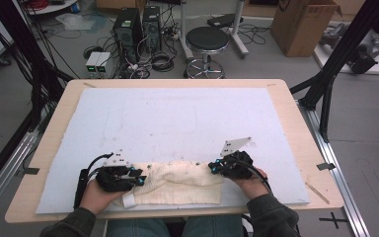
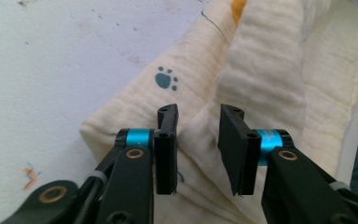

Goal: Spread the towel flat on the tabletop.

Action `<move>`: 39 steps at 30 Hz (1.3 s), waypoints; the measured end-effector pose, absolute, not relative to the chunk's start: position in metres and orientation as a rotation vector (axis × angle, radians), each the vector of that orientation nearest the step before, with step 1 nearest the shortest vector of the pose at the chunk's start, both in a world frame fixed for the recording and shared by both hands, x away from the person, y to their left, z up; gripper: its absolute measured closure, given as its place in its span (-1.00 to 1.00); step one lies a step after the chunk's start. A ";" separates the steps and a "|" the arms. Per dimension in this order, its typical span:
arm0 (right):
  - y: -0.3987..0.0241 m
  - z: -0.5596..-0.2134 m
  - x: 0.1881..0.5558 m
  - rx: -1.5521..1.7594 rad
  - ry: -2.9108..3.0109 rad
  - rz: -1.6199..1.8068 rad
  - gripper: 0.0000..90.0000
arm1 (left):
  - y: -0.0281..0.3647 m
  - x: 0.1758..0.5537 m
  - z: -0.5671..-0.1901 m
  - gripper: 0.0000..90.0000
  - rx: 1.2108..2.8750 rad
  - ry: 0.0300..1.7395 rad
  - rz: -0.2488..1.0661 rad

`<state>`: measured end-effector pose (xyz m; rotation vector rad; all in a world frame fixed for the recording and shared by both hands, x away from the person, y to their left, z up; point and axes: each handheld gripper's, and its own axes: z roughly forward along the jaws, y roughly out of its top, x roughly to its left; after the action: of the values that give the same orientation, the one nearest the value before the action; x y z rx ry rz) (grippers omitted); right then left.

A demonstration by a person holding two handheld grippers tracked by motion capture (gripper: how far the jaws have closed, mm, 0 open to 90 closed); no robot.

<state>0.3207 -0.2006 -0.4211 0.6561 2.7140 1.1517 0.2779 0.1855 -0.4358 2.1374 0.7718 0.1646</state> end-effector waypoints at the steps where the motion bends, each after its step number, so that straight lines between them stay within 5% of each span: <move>1: -0.201 -0.421 0.321 0.657 2.713 1.150 0.95 | 0.185 0.278 -0.436 0.62 2.150 0.761 0.163; 7: -0.201 -0.422 0.319 0.647 2.711 1.143 0.95 | 0.183 0.276 -0.437 0.85 2.163 0.749 0.170; 27: -0.194 -0.403 0.317 0.551 2.654 1.127 0.96 | 0.205 0.286 -0.418 0.88 1.958 0.807 0.191; 39: -0.197 -0.384 0.377 0.632 2.609 1.109 0.97 | 0.199 0.357 -0.400 0.90 1.899 0.995 0.393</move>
<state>0.3773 -0.1969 -0.3835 0.6319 2.6088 1.1091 0.3575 0.1989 -0.4003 1.8986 0.9954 0.3930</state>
